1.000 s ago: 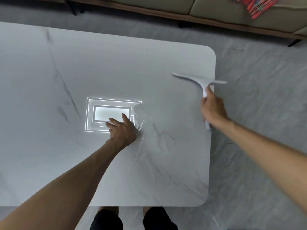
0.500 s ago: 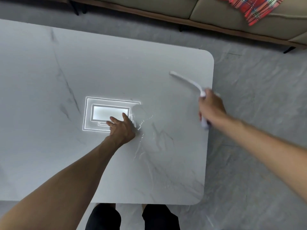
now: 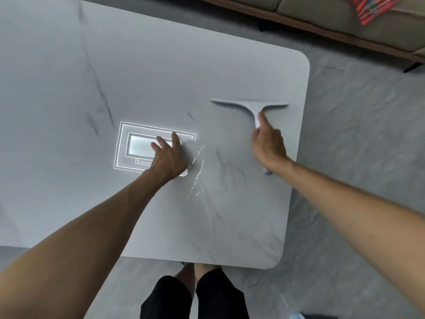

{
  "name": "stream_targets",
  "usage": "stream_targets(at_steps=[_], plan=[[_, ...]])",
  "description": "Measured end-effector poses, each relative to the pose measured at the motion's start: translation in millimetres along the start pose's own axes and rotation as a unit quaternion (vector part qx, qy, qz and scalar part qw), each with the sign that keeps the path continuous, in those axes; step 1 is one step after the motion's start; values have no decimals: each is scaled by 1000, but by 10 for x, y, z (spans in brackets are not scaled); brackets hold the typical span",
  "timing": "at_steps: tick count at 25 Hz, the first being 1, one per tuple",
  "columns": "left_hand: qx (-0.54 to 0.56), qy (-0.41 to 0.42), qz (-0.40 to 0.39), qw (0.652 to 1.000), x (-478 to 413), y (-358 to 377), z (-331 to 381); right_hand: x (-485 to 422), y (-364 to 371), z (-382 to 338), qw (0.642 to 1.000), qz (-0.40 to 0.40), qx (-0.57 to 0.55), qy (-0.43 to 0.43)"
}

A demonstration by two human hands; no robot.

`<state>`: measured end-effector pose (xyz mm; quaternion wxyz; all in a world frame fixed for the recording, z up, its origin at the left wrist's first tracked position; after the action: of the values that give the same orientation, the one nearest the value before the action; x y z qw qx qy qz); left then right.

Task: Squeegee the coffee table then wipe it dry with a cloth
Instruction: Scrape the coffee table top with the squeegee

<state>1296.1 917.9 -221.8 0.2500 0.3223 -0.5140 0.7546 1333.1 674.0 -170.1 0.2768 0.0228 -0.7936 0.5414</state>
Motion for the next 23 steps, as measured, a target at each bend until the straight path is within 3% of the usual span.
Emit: stream_targets(at_steps=[2, 5, 11, 17, 21, 23], plan=[[15, 35, 52, 998, 150, -7, -85, 461, 143, 187, 999, -27, -3, -25], [63, 22, 95, 993, 500, 124, -298, 963, 325, 372, 997, -58, 33, -43], [37, -74, 59, 995, 1177, 580, -866, 1664, 327, 554, 992, -118, 44, 3], [101, -127, 50, 985, 1366, 915, -1326, 606, -120, -82, 999, 0, 4, 52], [133, -116, 20, 984, 1326, 991, -1377, 184, 114, -587, 994, -11, -59, 94], [144, -120, 19, 982, 1318, 980, -1372, 340, 359, -728, 998, -3, -40, 53]])
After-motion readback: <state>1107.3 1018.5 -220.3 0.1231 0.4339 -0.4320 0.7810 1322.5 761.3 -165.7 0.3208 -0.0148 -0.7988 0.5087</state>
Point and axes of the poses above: each hand's wrist, its own x-axis away from the middle knuckle, its own y-axis out of the palm, z = x × y, the point moved 5 cm from there along -x, towards the middle knuckle, and after that the axes turned 3 degrees about x, right-handed, at the moved point
